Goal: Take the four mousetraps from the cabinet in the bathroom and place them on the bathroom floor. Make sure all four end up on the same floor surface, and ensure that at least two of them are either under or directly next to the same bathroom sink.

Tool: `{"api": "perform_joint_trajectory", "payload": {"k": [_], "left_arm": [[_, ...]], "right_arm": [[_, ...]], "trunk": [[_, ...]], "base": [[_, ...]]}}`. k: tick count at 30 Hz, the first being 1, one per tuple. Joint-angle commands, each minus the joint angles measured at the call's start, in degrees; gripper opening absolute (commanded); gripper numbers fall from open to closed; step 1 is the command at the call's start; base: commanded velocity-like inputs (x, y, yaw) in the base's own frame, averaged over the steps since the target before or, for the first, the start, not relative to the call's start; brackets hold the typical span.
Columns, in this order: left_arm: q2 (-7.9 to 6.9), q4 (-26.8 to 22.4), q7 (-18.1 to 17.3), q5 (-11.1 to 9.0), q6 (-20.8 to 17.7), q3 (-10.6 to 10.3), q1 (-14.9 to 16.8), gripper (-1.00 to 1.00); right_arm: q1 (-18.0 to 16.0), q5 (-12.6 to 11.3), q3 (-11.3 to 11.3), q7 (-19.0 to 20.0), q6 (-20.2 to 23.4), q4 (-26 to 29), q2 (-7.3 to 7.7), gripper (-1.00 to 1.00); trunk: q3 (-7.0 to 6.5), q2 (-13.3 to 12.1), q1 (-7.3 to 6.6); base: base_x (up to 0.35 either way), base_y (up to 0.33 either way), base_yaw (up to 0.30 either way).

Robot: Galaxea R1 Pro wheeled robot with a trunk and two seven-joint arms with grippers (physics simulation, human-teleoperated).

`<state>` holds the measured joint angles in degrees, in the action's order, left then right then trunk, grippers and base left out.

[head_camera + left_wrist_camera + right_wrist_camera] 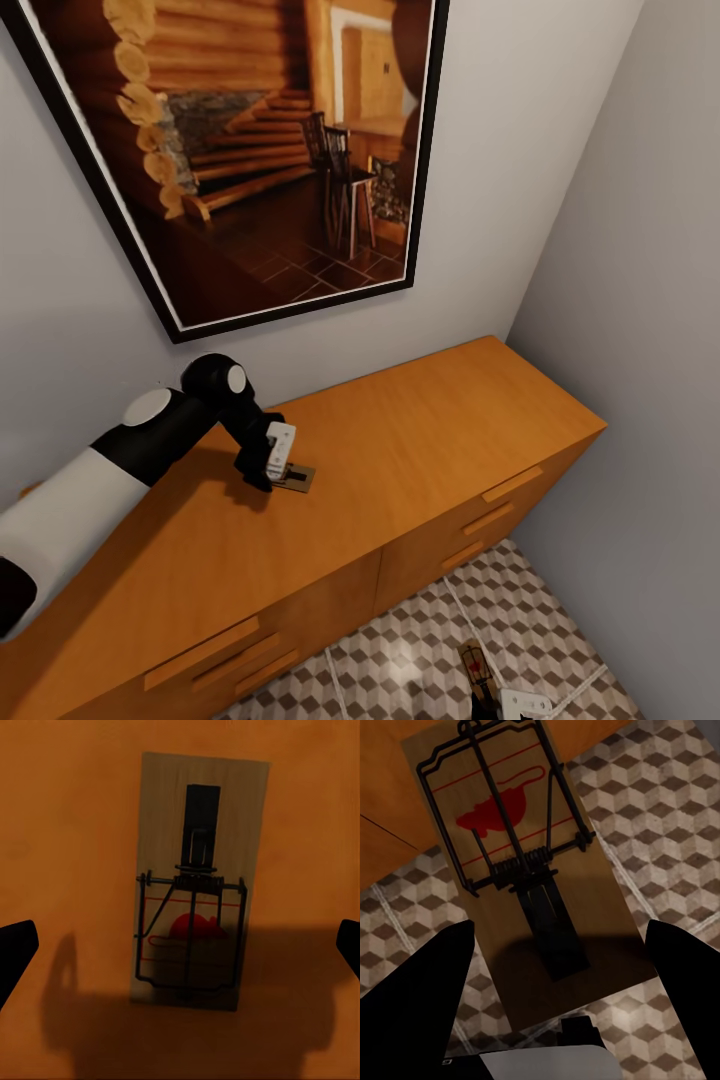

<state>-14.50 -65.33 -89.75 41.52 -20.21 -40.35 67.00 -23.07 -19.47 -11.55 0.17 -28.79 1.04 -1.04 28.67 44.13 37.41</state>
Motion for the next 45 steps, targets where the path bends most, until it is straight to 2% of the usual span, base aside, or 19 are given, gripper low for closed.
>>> {"api": "perform_joint_trajectory", "payload": {"k": [1, 11, 38, 45], "left_arm": [[0.0, -0.08, -0.25, 0.23, -0.61, -0.16, 0.06, 1.0], [0.49, 0.61, -0.25, 0.14, -0.62, -0.04, 0.06, 1.0], [0.39, 1.25, -0.25, 0.08, -0.51, -0.07, 0.06, 1.0], [0.29, 1.31, -0.25, -0.15, 1.66, -0.01, 0.06, 1.0]], "right_arm": [[-0.05, -0.57, -0.49, 0.01, -0.19, -0.07, -0.01, -1.0], [-0.05, -0.57, -0.49, 0.01, -0.22, -0.07, -0.08, -1.0], [-0.05, -0.57, -0.49, 0.01, -0.14, -0.07, -0.08, -1.0], [-0.05, -0.57, -0.49, 0.01, -0.13, -0.07, -0.02, -1.0]], "trunk": [[0.06, 0.05, 0.01], [0.06, 0.05, 0.01], [0.06, 0.05, 0.01], [0.06, 0.05, 0.01]], "base": [[0.0, 0.0, 0.0], [0.0, 0.0, 0.0], [0.0, 0.0, 0.0], [0.0, 0.0, 0.0]]}}
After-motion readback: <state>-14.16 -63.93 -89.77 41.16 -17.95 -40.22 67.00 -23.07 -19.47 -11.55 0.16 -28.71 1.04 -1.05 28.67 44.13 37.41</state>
